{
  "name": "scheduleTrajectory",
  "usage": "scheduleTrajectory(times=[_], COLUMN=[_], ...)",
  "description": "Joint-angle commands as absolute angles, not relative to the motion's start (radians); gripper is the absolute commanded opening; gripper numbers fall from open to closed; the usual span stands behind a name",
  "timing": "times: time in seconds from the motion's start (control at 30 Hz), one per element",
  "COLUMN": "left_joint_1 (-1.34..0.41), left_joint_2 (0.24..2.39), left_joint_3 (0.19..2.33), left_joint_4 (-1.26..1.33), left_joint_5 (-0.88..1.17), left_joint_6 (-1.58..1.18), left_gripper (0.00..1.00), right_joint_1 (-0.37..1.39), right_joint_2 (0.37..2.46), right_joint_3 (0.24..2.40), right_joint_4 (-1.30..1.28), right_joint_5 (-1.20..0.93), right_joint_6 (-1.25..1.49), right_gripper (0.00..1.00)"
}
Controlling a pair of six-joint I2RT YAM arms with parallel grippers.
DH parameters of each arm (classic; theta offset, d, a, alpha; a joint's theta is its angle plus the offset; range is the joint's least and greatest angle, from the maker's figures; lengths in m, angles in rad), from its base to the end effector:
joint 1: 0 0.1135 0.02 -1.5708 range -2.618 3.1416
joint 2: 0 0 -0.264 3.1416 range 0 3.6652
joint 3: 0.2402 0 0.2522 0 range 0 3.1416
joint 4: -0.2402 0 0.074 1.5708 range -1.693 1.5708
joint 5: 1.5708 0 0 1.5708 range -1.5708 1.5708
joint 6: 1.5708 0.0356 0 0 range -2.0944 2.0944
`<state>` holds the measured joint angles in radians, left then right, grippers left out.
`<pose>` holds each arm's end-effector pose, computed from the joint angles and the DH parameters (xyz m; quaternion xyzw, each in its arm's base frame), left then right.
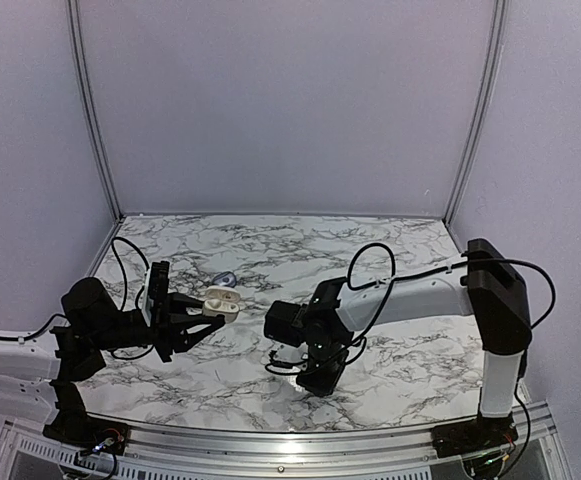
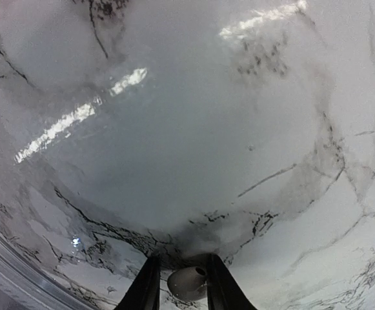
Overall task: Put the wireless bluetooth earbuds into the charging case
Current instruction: Move the right earbud to the center of the board, then pick up the right earbud from the center of the board.
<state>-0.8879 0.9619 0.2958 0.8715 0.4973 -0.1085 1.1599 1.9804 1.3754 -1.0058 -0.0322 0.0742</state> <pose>0.1141 -0.1672 0.2473 0.4089 0.4931 -0.4957 0.5864 0.1413 0.3272 0.1562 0.5161 -0.8561 -0.0016 0.0256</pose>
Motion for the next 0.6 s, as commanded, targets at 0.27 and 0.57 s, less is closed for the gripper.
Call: scheduleTrajectory(times=[0.27, 0.57], left_joint_1=[-0.879, -0.879], left_joint_2=[0.950, 0.948], left_joint_3=[0.288, 0.288], left_joint_4=[0.928, 0.929], left_joint_5=[0.512, 0.515], left_joint_6=[-0.113, -0.117], left_gripper=[0.00, 0.00], right_joint_1=[1.231, 1.239], right_joint_2=[2.079, 2.097], right_joint_3=[1.461, 1.490], right_joint_4=[-1.128, -1.182], right_joint_5=[0.135, 0.163], right_joint_6=[0.042, 0.032], right_gripper=[0.28, 0.26])
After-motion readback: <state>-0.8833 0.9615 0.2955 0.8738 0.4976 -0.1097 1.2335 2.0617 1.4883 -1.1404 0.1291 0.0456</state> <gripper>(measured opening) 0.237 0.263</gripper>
